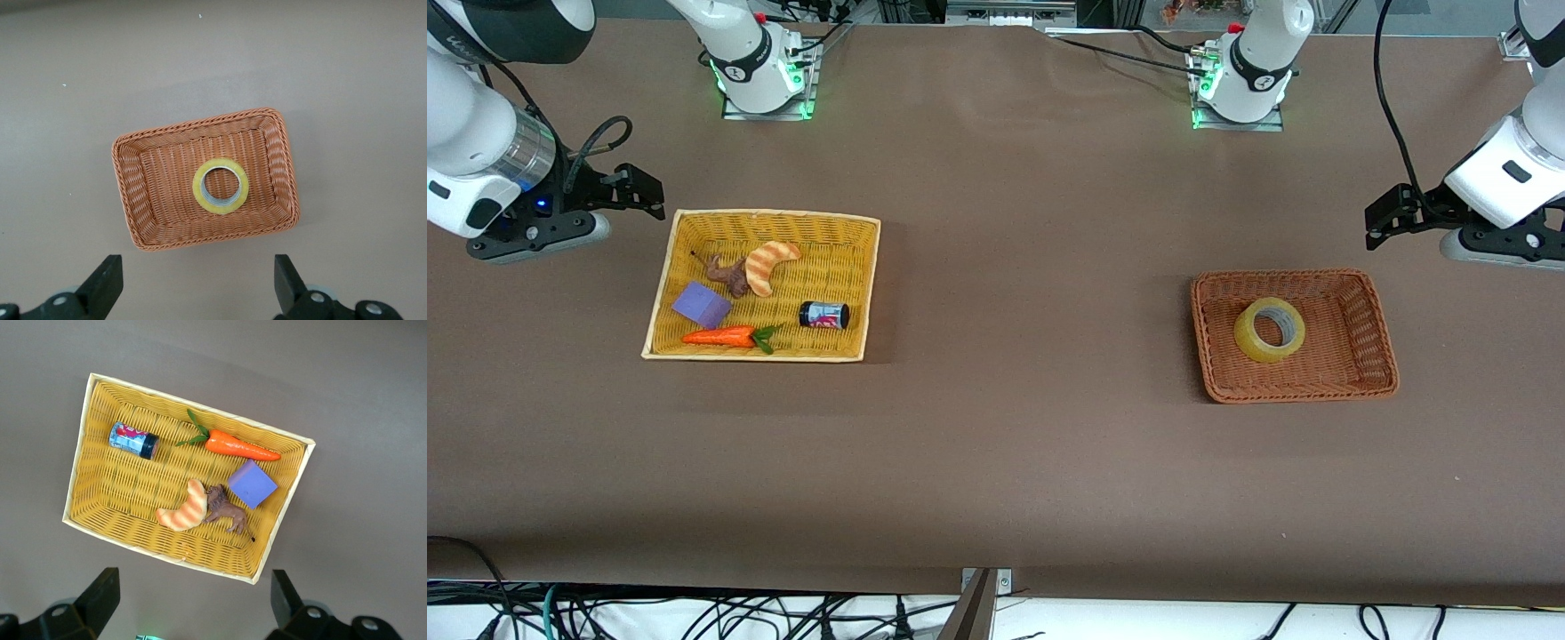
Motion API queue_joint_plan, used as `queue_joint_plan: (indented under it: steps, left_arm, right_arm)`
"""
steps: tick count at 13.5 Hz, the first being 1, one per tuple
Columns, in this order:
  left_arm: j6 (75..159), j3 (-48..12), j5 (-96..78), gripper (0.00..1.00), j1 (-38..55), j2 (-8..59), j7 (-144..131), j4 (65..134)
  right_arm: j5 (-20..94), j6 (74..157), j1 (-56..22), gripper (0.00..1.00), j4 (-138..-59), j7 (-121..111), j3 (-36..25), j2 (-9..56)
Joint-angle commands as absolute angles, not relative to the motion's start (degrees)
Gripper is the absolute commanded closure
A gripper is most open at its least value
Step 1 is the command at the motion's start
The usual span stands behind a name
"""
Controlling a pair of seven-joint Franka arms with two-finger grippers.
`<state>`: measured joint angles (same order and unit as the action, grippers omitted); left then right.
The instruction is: Transfer tape with both arms
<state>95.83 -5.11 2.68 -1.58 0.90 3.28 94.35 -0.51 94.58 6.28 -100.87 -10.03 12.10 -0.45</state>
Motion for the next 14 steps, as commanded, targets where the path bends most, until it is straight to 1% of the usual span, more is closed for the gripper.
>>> queue_joint_plan:
  steps: [1,14]
  left_arm:
    - [96.0,-4.6,1.1,0.0,-1.0,-0.6,2.8,95.5]
    - [93.6,-4.7,-0.3,0.0,-1.0,-0.6,2.5,95.0]
  right_arm:
    - [-0.4,94.5,6.9,0.0,-101.4,-10.6,12.4,-1.5]
    - [-0.5,94.1,6.9,0.0,-101.4,-10.7,12.5,-1.7]
